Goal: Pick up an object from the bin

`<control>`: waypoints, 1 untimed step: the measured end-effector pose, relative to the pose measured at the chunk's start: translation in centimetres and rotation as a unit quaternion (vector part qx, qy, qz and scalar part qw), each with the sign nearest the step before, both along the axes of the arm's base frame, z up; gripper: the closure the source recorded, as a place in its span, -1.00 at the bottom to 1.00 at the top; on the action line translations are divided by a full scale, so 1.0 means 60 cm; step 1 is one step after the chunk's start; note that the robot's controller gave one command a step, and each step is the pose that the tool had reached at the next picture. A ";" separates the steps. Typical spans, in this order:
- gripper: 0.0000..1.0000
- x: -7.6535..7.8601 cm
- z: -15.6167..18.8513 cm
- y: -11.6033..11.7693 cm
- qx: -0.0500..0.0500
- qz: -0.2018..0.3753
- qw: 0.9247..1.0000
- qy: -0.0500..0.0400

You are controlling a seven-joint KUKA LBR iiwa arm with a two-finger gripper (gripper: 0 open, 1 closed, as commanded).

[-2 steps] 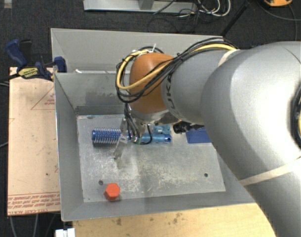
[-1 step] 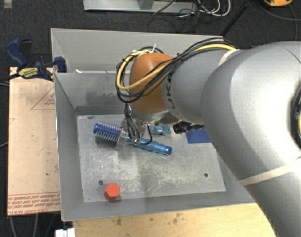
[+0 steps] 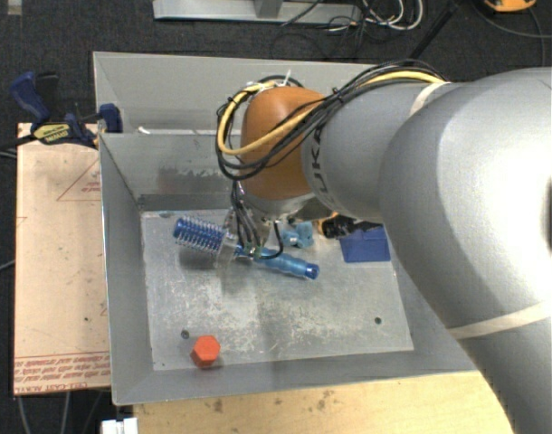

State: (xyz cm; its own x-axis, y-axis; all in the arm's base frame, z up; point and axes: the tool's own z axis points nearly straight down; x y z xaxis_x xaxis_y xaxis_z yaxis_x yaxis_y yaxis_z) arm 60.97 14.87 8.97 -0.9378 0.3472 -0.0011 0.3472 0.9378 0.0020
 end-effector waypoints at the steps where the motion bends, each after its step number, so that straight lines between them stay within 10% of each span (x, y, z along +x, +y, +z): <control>1: 1.00 0.001 0.058 0.000 0.000 0.000 1.000 -0.001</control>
Offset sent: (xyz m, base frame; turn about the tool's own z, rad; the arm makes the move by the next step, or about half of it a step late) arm 0.0000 0.0000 0.0336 0.0000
